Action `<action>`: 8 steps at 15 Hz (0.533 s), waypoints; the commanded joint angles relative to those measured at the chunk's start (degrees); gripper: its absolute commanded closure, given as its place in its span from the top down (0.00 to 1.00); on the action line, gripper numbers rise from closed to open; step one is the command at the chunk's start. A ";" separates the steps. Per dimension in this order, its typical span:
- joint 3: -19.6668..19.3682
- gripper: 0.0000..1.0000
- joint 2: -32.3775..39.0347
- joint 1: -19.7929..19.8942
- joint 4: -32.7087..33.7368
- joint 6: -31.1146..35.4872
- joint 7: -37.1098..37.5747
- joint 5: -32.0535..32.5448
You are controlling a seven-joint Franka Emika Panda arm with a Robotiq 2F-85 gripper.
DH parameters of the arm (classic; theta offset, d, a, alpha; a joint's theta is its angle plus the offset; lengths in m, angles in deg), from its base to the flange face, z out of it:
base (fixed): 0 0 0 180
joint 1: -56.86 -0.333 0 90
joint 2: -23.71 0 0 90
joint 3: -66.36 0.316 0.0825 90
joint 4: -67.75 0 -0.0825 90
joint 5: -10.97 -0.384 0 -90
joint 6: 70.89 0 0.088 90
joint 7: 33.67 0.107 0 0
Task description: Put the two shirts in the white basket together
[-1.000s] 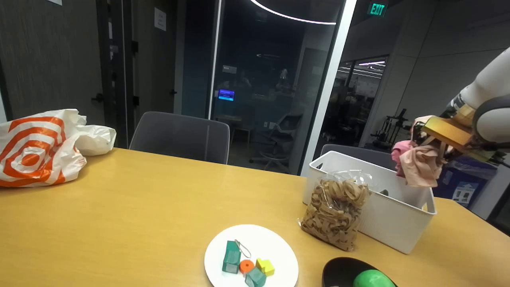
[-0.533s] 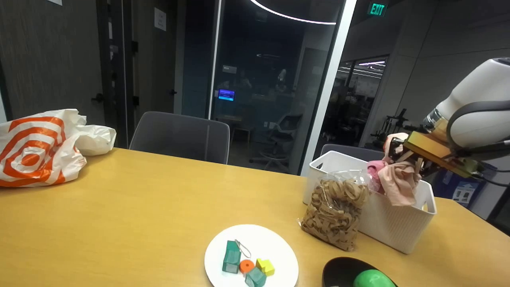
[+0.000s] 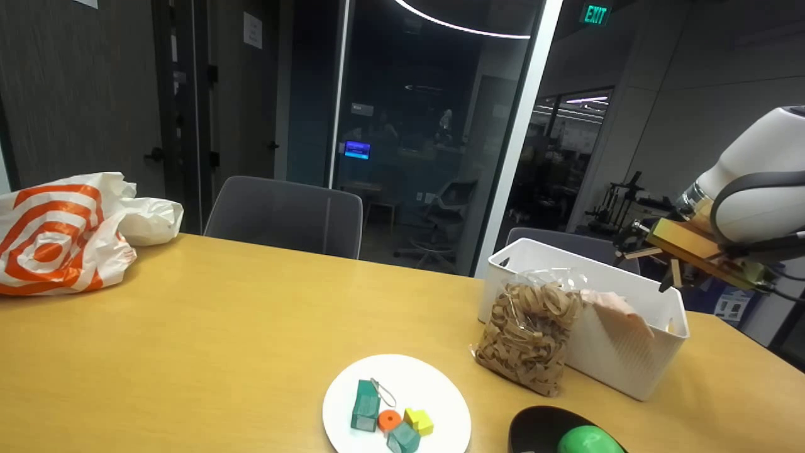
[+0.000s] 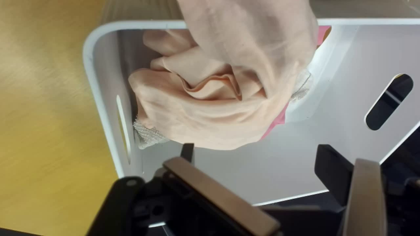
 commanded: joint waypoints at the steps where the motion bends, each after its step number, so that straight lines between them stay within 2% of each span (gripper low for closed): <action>1: 1.01 1.00 -2.14 1.14 -1.22 -0.73 -1.49 -2.28; 3: 1.21 1.00 -3.67 0.69 -1.59 -6.45 -3.72 -4.62; 6: 2.17 1.00 -6.47 0.86 -0.86 -22.47 -3.39 -5.90; 8: 3.01 1.00 -7.85 1.30 -0.46 -32.60 -1.50 -4.46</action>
